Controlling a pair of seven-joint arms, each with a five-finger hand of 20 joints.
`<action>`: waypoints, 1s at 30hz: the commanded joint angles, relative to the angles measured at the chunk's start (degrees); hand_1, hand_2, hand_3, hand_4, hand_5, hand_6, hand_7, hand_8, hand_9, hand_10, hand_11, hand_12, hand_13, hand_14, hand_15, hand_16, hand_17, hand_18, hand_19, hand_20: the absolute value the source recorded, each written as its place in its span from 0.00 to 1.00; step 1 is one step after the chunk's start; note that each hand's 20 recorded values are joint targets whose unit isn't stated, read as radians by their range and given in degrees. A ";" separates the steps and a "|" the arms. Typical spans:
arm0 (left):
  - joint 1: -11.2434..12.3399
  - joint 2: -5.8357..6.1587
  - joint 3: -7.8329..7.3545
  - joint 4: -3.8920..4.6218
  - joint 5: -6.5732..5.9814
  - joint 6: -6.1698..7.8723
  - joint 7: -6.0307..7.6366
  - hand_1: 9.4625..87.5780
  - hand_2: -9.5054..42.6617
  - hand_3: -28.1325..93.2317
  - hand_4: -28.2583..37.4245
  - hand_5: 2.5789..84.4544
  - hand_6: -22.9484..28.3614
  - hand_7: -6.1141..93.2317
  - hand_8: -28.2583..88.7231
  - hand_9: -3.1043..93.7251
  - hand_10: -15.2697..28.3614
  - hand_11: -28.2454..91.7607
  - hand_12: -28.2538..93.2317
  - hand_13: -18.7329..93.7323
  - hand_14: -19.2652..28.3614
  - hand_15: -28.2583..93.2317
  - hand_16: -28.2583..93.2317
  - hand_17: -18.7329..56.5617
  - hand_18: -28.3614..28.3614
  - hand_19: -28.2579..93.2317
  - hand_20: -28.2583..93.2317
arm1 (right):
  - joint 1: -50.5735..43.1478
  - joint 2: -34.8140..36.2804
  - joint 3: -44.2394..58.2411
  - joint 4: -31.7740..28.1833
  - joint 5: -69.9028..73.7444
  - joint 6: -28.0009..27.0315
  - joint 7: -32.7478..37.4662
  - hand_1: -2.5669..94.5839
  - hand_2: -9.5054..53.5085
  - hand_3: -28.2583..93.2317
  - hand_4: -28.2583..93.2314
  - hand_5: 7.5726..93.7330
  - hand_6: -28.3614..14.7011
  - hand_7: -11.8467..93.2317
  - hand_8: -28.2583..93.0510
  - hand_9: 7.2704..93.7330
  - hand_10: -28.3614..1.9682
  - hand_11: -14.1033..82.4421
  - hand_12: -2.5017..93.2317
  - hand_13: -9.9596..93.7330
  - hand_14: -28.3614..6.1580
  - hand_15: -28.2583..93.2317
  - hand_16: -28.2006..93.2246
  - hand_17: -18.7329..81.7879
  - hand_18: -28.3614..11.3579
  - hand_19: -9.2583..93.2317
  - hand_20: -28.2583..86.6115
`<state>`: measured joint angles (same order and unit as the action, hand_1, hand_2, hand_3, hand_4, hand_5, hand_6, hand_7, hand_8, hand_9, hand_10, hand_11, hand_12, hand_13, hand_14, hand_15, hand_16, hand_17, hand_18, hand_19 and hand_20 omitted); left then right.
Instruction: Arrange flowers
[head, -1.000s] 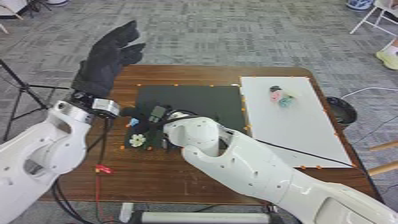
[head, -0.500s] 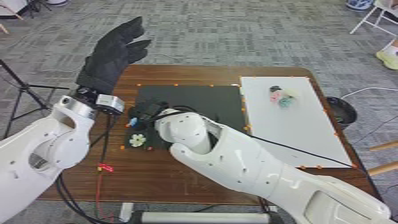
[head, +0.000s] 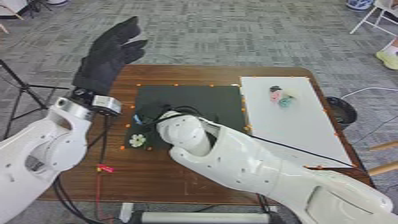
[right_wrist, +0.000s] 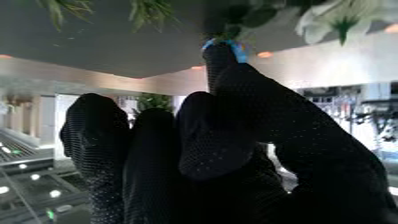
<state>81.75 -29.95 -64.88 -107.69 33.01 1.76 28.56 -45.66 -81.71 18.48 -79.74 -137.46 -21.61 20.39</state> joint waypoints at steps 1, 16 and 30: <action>2.71 0.44 -1.92 -0.84 0.01 1.35 0.23 0.24 0.10 0.77 0.04 0.26 0.48 0.22 0.17 0.22 0.58 0.35 0.39 0.31 0.68 0.43 0.28 0.11 0.83 0.53 0.33 | 1.93 2.90 -0.72 -2.58 -1.36 0.33 0.03 0.29 0.37 1.00 0.29 0.50 0.73 0.27 0.12 0.95 0.66 0.91 0.36 0.97 0.68 0.99 0.49 0.71 0.14 1.00 0.76; 1.46 0.00 -0.81 -0.47 0.02 1.55 -0.07 0.24 0.10 0.77 0.05 0.26 0.48 0.22 0.17 0.22 0.57 0.35 0.39 0.31 0.68 0.43 0.28 0.11 0.83 0.53 0.33 | -1.14 3.26 2.29 -4.08 1.51 10.57 -6.32 0.29 0.41 1.00 0.26 0.34 0.68 0.24 0.14 0.88 0.62 0.88 0.37 0.92 0.65 0.98 0.50 0.65 0.15 1.00 0.73; -6.27 -2.74 5.52 2.71 0.37 -2.02 -2.02 0.24 0.10 0.77 0.05 0.26 0.48 0.22 0.17 0.22 0.57 0.35 0.39 0.31 0.68 0.43 0.28 0.11 0.83 0.53 0.33 | -8.26 -3.05 7.54 -4.56 0.59 -0.62 -6.62 0.31 0.43 1.00 0.23 0.19 0.72 0.24 0.13 0.85 0.59 0.85 0.41 0.91 0.66 0.97 0.50 0.64 0.15 1.00 0.72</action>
<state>77.79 -30.59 -59.90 -105.51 33.02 2.09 28.10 -51.70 -80.13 26.63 -84.02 -135.41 -17.29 10.54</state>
